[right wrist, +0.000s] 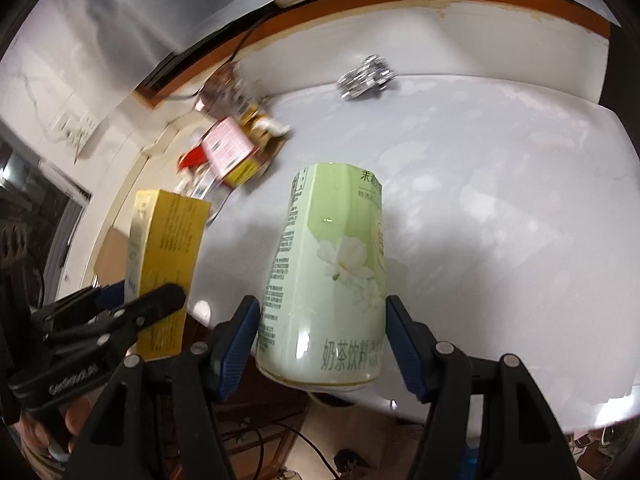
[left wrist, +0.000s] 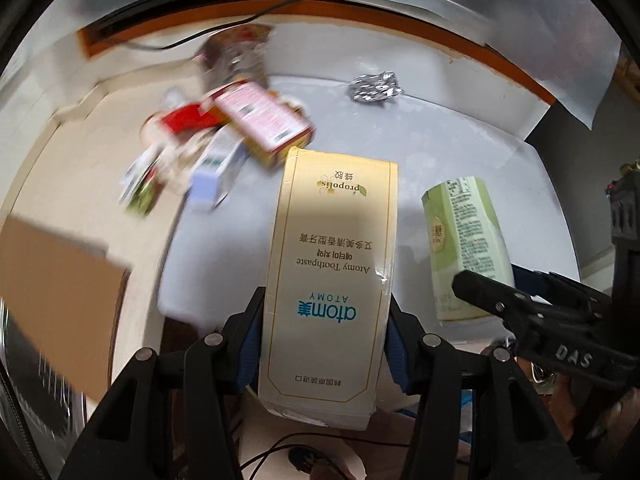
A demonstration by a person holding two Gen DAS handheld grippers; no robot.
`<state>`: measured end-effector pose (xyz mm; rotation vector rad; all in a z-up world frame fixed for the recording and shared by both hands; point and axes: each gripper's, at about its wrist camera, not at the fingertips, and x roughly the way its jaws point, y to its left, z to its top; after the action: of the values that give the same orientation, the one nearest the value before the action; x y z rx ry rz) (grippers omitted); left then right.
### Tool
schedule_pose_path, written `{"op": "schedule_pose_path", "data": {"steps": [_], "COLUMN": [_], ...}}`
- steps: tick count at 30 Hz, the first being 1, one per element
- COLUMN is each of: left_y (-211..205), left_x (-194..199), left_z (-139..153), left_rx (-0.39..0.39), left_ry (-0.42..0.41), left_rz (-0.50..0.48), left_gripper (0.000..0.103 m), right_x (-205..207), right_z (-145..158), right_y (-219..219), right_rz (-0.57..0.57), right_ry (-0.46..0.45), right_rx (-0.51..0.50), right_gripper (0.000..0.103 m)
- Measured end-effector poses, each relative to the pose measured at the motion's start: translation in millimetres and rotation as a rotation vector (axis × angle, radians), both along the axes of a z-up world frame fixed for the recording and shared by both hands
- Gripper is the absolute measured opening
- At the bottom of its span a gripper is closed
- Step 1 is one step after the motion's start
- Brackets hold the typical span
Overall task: Collect trash
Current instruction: 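Carry the can and box down over the floor bin and open both tools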
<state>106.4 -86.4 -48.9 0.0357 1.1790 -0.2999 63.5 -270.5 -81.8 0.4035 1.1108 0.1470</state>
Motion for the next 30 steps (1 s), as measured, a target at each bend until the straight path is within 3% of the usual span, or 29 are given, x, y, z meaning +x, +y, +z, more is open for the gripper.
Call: {"op": "schedule_pose_path", "data": {"steps": [6, 13, 18, 25, 30], "left_y": [56.1, 91.1, 100.0, 100.7, 94.5], "left_x": [-55.6, -91.3, -108.1, -111.0, -102.5], "left_z": [-20.7, -70.0, -111.5, -166.2, -222.9], "left_rx": [0.016, 0.057, 0.113, 0.108, 0.087], "left_ry": [0.014, 0.114, 0.167, 0.231, 0.291], "left_rz": [0.098, 0.159, 0.171, 0.183, 0.206], "left_gripper": [0.051, 0.051, 0.051, 0.051, 0.052], "right_x": [-25.5, -55.7, -72.7, -89.4, -87.2], "right_z": [-7.7, -32.1, -78.2, -142.7, -198.7], "right_y": [61.7, 126.9, 156.0, 166.4, 162.3], "right_rz": [0.121, 0.284, 0.362, 0.416, 0.387], "right_ry": [0.033, 0.053, 0.133, 0.252, 0.301], "right_rx": [-0.035, -0.112, -0.164, -0.226, -0.236], "right_gripper": [0.064, 0.064, 0.064, 0.064, 0.064]}}
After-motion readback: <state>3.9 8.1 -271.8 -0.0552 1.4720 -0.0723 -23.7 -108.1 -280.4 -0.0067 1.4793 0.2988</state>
